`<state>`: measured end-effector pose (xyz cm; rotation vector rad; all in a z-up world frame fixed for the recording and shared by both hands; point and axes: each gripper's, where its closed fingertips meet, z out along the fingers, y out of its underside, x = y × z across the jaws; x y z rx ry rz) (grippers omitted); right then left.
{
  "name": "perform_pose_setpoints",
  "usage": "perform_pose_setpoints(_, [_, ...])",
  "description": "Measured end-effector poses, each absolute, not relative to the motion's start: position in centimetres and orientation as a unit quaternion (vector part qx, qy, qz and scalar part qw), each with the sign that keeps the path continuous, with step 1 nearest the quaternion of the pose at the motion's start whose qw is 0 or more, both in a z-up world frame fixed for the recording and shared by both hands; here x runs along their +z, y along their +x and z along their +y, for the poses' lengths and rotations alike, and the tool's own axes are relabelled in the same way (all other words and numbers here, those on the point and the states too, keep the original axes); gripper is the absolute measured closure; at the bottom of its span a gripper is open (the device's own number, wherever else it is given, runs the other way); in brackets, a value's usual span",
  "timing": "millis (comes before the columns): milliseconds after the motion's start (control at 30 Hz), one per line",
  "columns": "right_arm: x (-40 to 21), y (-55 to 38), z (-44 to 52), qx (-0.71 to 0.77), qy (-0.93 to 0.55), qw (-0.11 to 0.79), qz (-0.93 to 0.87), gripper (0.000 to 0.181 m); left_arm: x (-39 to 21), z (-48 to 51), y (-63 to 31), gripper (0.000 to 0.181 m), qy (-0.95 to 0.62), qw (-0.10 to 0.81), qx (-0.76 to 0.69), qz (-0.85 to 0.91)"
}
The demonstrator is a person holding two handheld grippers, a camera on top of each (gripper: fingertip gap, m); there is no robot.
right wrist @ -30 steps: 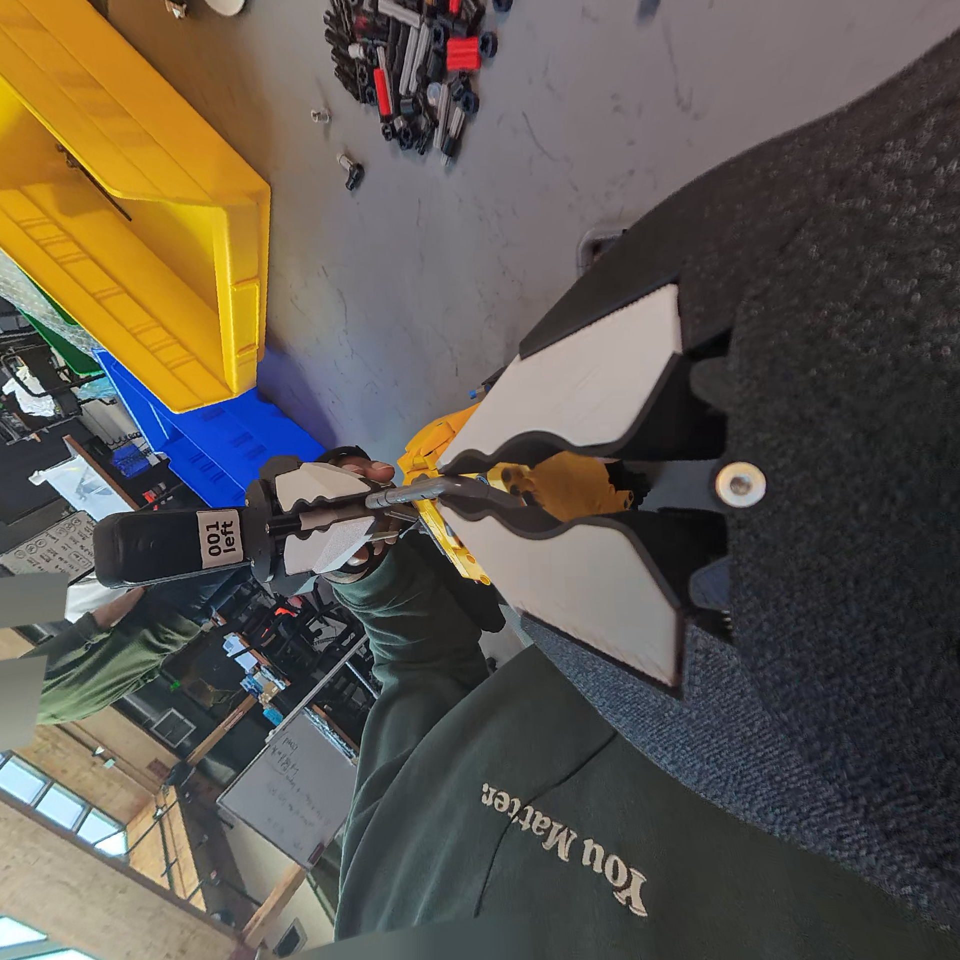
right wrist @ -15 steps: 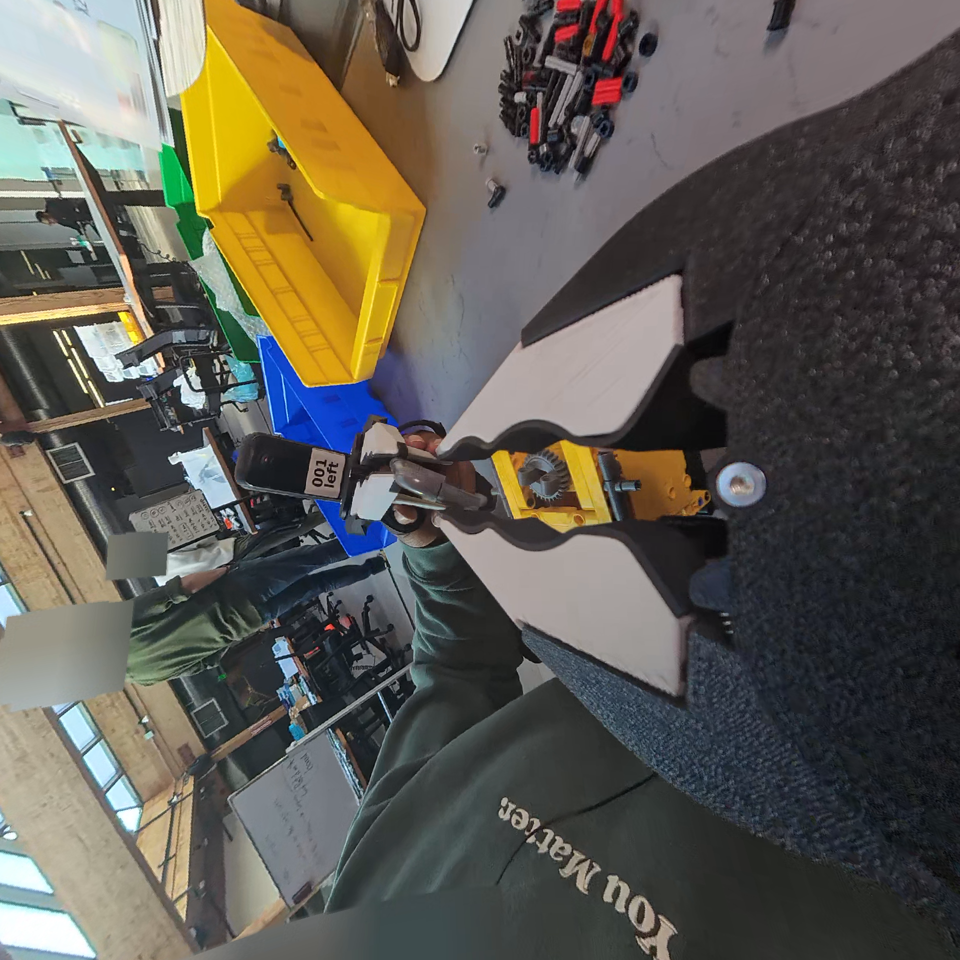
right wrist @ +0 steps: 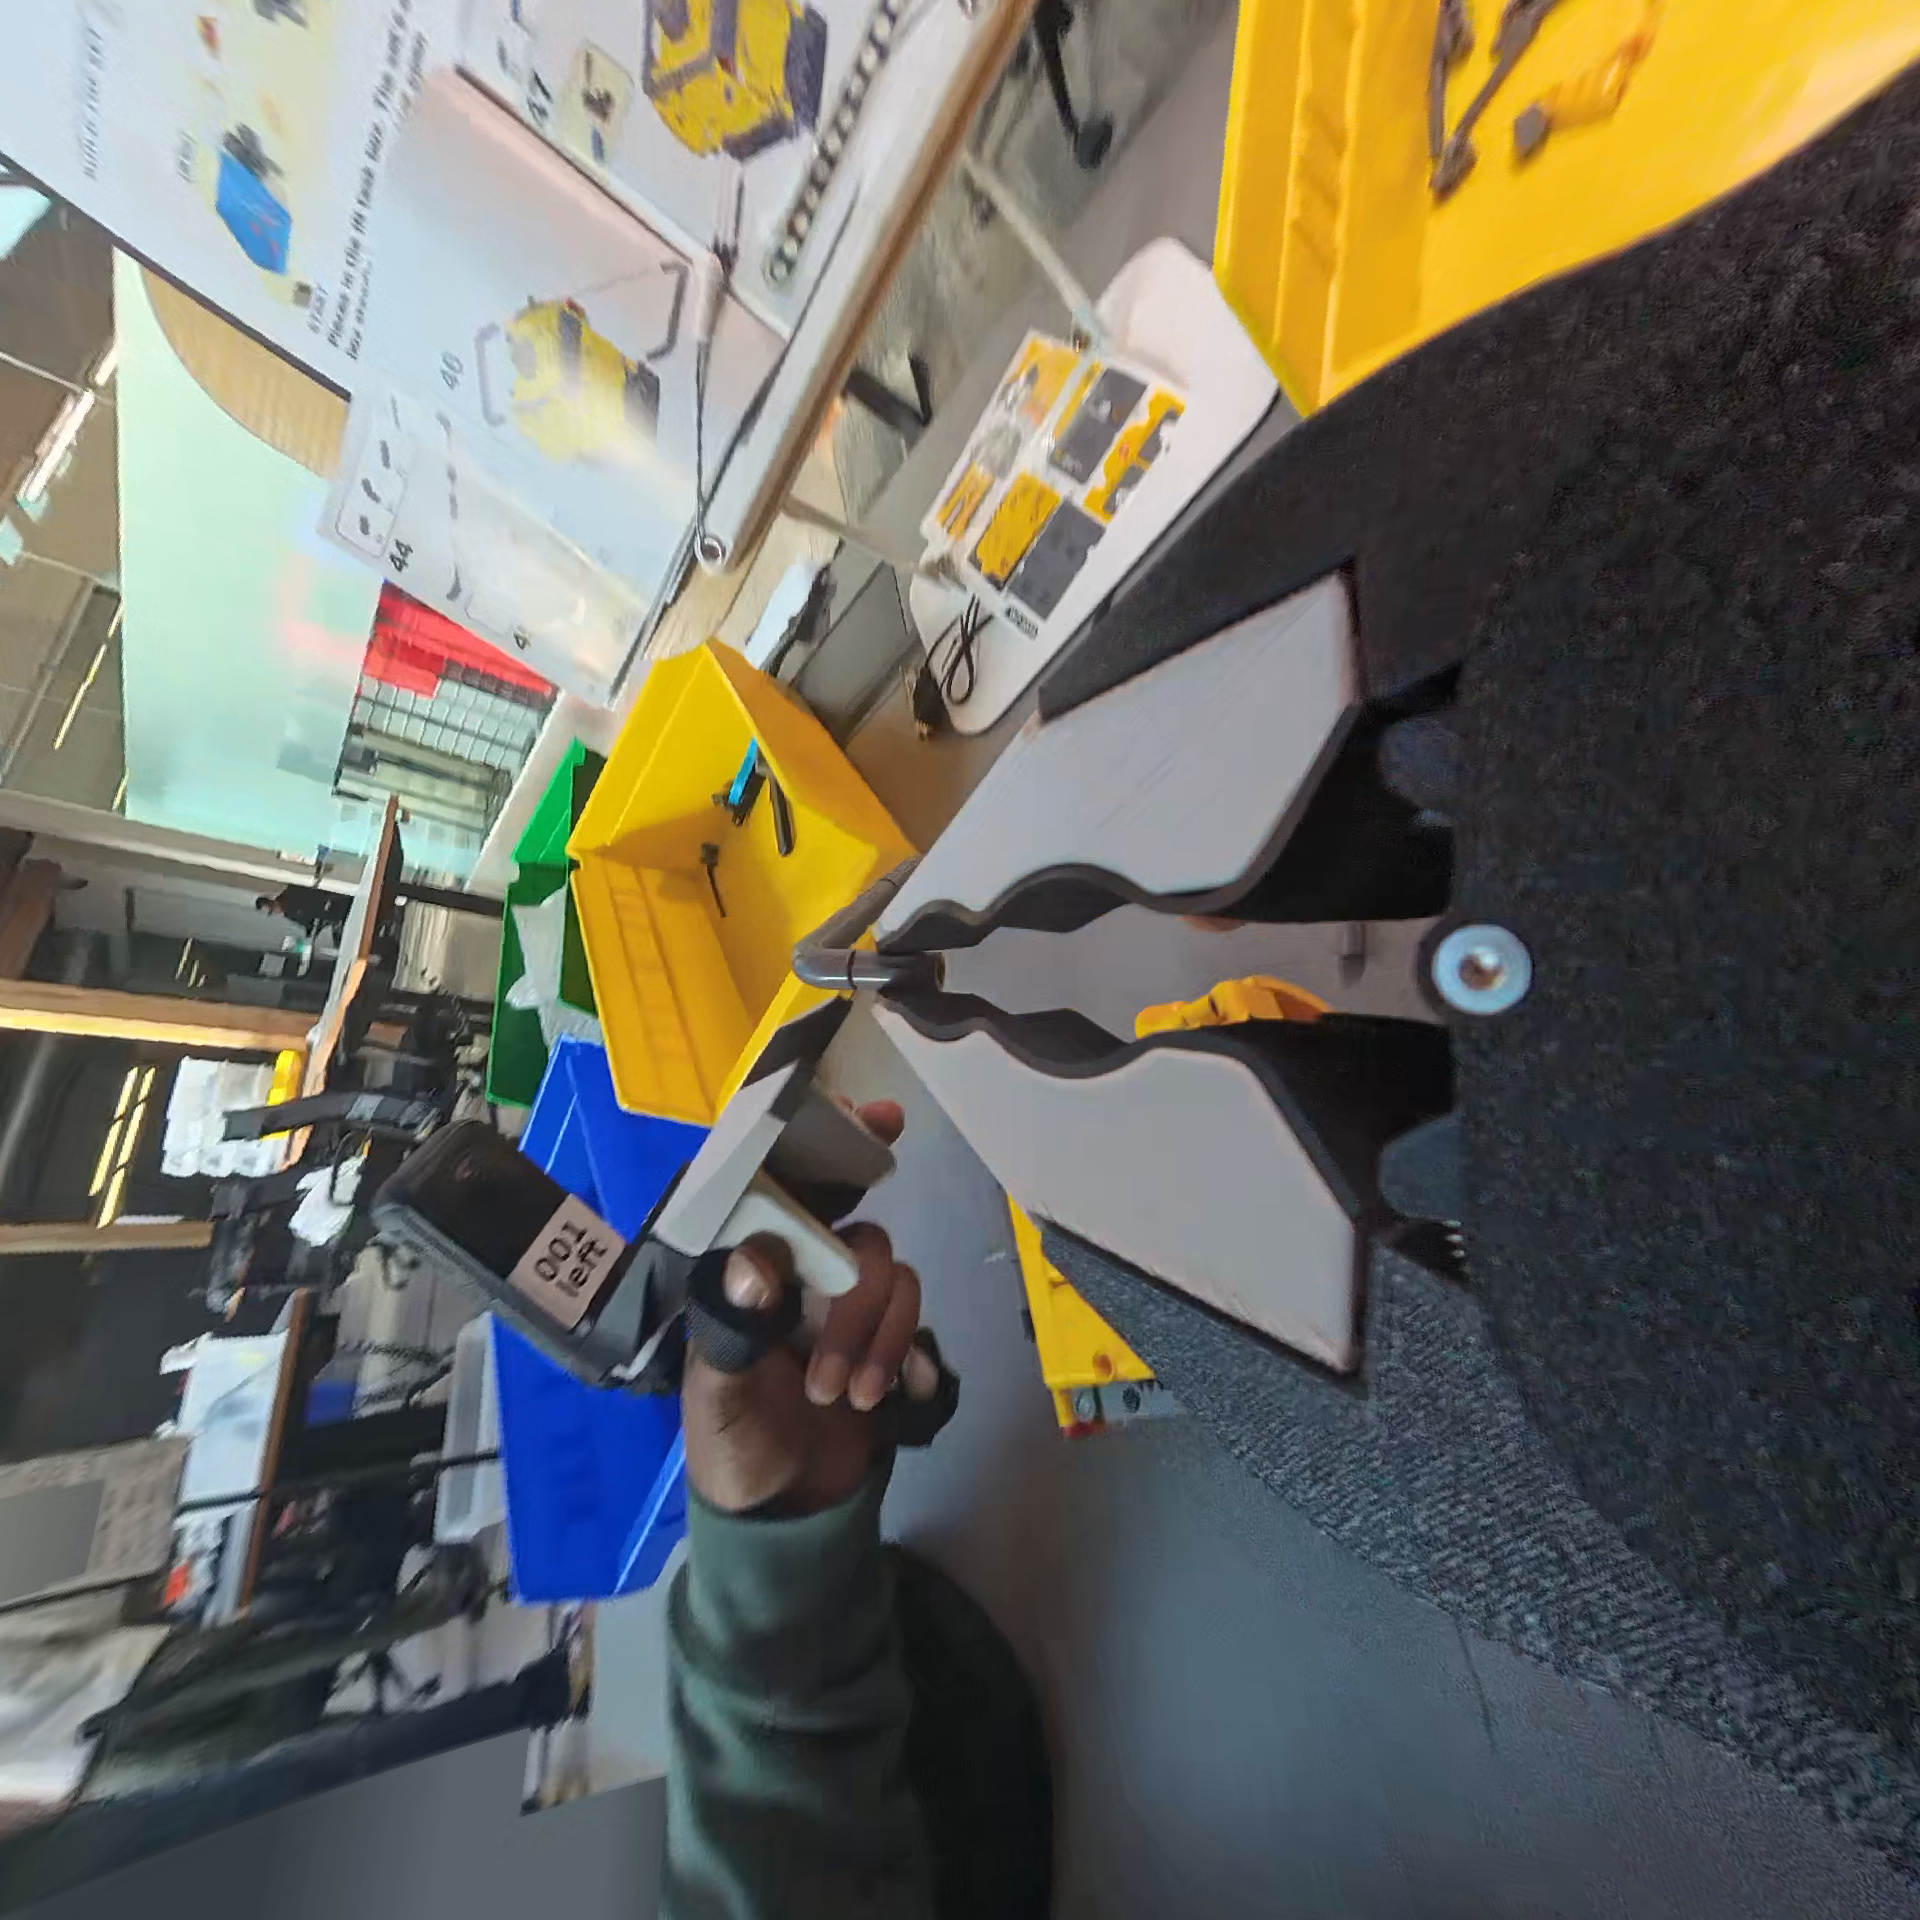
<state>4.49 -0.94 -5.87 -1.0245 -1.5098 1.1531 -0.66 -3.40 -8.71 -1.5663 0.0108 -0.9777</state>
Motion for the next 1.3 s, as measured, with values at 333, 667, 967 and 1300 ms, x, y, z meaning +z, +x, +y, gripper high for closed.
perform_pose_setpoints(333, [-8.8,2.9,-3.9,0.081,-0.192,0.703,-0.68,0.175,-8.0,-3.2,3.5,0.161,-0.652,0.532,-0.54,-0.028])
perform_pose_setpoints(667, [-10.0,3.7,-4.3,0.23,-0.288,0.59,-0.719,0.163,-9.4,-3.8,3.5,0.175,-0.714,0.484,-0.503,0.046])
perform_pose_setpoints(967, [-7.6,6.4,-1.4,0.33,-0.262,0.433,-0.797,0.155,-9.9,-6.1,4.3,0.175,-0.772,0.331,-0.515,0.172])
perform_pose_setpoints(1300, [-8.4,6.2,-1.8,0.372,-0.196,0.376,-0.826,0.133,-10.6,-7.2,4.7,0.175,-0.799,0.2,-0.514,0.241])
